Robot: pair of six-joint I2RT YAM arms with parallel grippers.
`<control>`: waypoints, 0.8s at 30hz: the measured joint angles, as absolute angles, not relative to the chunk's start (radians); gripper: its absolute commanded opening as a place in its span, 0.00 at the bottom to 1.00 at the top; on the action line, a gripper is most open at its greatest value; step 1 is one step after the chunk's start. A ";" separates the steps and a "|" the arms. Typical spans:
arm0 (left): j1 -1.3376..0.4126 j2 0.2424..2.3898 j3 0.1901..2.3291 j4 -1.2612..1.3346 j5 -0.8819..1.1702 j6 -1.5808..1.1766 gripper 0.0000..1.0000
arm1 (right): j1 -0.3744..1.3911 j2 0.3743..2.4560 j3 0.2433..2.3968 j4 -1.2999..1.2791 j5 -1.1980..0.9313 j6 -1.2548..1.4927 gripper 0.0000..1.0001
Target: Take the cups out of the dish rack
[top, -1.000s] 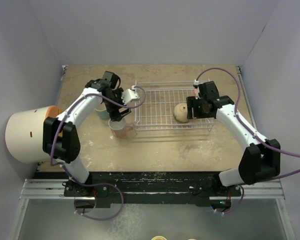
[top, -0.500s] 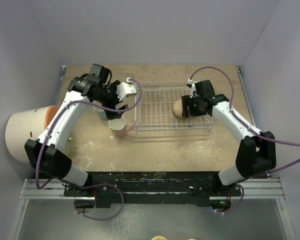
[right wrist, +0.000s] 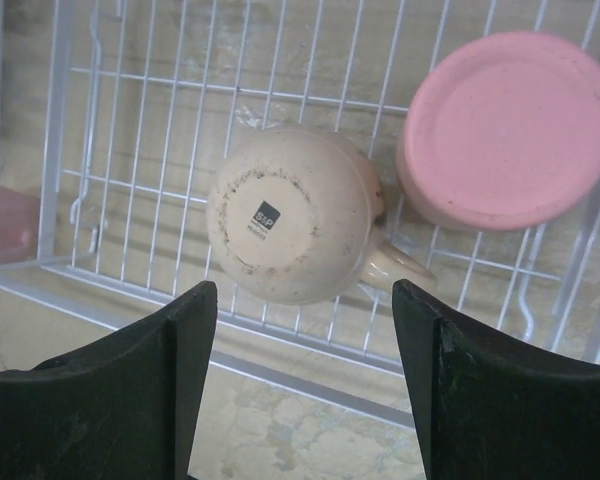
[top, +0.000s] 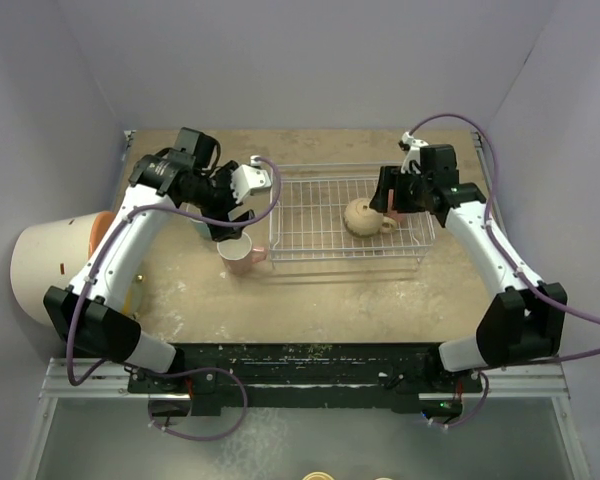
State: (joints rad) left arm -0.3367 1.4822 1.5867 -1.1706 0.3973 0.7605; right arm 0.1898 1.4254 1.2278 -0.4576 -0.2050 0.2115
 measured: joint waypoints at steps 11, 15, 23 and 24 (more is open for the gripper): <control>-0.337 1.438 1.592 -1.180 0.395 0.761 0.94 | 0.175 1.530 1.187 -0.412 -0.381 0.229 0.75; -0.337 1.438 1.596 -1.184 0.393 0.760 0.94 | 0.168 1.522 1.141 -0.406 -0.384 0.238 0.75; -0.337 1.438 1.596 -1.185 0.393 0.759 0.94 | 0.168 1.430 1.155 -0.406 -0.349 0.262 0.76; -0.337 1.438 1.596 -1.186 0.393 0.759 0.94 | 0.167 1.423 1.163 -0.405 -0.339 0.264 0.76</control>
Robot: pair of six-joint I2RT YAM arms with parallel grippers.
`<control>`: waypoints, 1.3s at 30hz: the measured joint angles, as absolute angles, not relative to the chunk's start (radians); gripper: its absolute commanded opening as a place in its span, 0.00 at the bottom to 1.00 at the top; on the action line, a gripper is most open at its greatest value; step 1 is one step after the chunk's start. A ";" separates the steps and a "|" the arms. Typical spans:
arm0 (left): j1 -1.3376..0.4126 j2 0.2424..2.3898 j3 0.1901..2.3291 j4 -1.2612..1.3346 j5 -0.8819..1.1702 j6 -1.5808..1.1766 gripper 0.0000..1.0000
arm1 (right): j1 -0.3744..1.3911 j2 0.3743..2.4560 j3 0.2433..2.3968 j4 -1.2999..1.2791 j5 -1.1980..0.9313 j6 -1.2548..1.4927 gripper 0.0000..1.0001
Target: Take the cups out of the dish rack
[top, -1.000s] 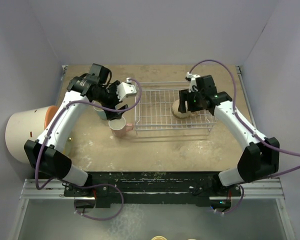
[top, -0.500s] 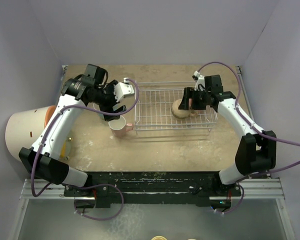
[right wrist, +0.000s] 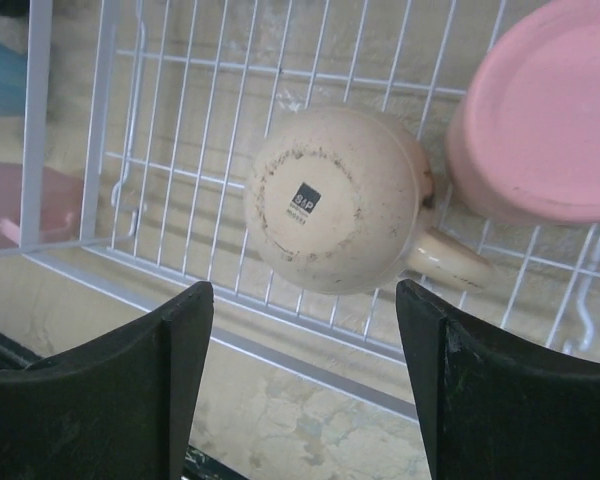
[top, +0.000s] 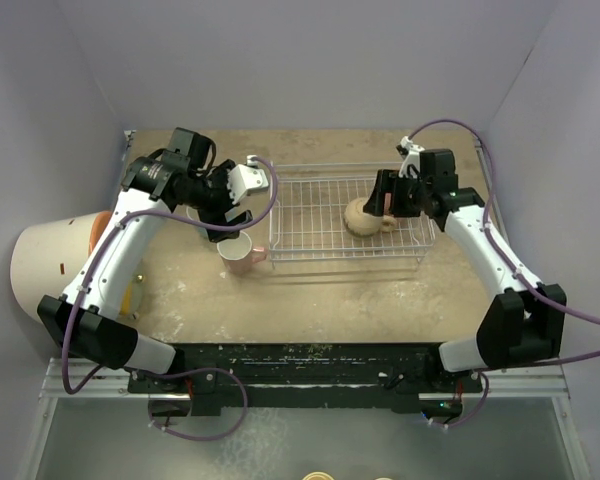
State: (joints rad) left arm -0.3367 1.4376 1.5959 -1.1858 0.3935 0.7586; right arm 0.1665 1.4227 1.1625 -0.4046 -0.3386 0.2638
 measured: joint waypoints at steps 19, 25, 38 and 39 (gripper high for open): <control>-0.337 1.378 1.596 -1.191 0.386 0.769 0.94 | 0.072 1.552 1.142 -0.376 -0.493 0.260 0.74; -0.337 1.378 1.596 -1.191 0.386 0.769 0.94 | 0.085 1.529 1.064 -0.334 -0.538 0.274 0.74; -0.337 1.378 1.591 -1.179 0.386 0.767 0.94 | 0.293 1.478 1.074 -0.451 -0.232 0.258 0.59; -0.337 1.378 1.591 -1.178 0.386 0.766 0.94 | 0.300 1.484 1.082 -0.465 -0.196 0.258 0.59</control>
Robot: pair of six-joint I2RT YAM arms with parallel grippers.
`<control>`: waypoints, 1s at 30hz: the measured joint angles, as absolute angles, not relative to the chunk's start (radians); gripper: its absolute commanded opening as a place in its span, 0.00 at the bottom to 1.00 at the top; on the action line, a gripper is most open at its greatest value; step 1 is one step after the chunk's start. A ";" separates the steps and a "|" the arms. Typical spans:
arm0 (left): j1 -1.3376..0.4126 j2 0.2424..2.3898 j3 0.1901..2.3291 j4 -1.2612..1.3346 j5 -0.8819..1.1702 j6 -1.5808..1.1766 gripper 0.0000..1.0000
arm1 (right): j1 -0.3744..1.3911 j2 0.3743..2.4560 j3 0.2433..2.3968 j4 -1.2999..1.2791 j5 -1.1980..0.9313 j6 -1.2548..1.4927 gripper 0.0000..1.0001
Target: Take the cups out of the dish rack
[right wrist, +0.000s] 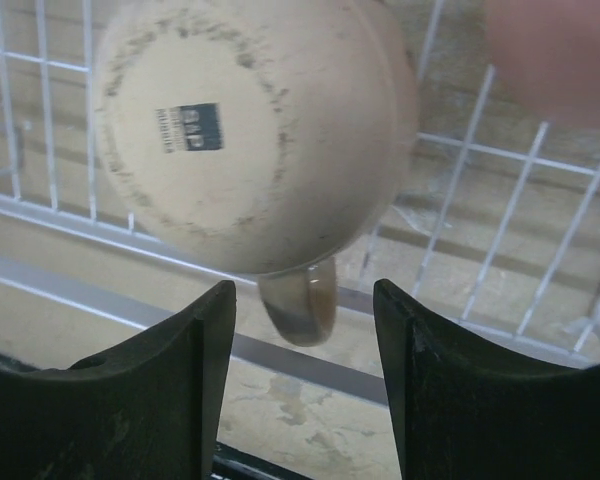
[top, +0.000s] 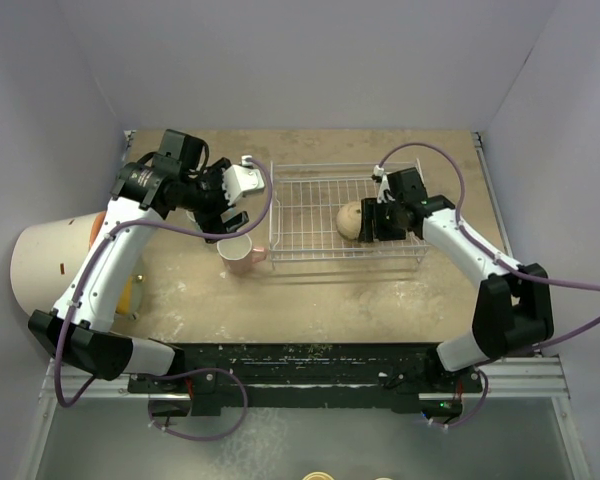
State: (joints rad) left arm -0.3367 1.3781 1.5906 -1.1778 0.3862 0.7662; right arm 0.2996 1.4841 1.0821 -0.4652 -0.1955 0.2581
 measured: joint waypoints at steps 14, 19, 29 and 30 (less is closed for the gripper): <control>-0.337 1.377 1.591 -1.177 0.390 0.759 0.95 | 0.416 1.616 1.153 -0.492 -0.002 0.270 0.41; -0.337 1.374 1.591 -1.177 0.390 0.759 1.00 | 0.420 1.618 1.153 -0.482 0.031 0.282 0.21; -0.337 1.298 1.557 -1.157 0.390 0.787 0.99 | 0.432 1.562 1.172 -0.493 0.031 0.316 0.00; -0.337 1.288 1.555 -1.149 0.391 0.796 0.99 | 0.432 1.552 1.183 -0.497 0.012 0.323 0.00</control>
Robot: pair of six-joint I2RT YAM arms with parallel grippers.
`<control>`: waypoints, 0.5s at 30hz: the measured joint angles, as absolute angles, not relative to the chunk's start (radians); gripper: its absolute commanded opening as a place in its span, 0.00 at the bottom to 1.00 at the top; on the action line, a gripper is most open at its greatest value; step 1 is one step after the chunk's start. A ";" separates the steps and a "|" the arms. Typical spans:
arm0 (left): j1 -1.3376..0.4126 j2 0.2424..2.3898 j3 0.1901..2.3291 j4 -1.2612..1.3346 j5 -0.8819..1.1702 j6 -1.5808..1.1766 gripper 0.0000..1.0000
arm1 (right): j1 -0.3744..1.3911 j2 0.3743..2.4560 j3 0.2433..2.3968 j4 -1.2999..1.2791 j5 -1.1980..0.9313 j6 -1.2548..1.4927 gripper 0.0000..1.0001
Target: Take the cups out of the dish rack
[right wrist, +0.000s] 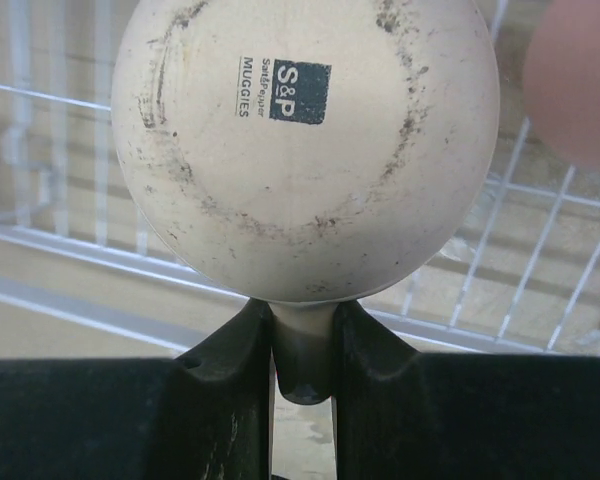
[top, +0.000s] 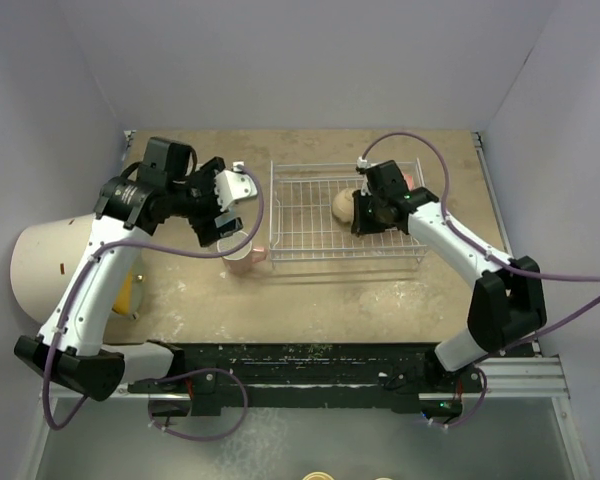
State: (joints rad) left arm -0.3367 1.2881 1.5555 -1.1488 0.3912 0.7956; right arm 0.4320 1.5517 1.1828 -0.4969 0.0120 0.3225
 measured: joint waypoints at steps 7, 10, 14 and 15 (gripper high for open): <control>-0.337 1.142 1.415 -1.006 0.421 0.894 0.99 | 0.433 1.503 1.324 -0.473 -0.179 0.421 0.00; -0.337 1.058 1.353 -0.941 0.460 0.947 0.99 | 0.438 1.477 1.351 -0.417 -0.267 0.495 0.00; -0.337 0.976 1.296 -0.850 0.512 1.010 0.99 | 0.453 1.422 1.327 -0.286 -0.403 0.654 0.00; -0.337 0.960 1.280 -0.823 0.525 1.025 0.99 | 0.462 1.402 1.308 -0.236 -0.437 0.705 0.00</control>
State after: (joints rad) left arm -0.3367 0.9596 1.2800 -0.8230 0.5255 1.0252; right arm 0.4618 1.4025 1.3075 -0.2363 -0.4370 0.7052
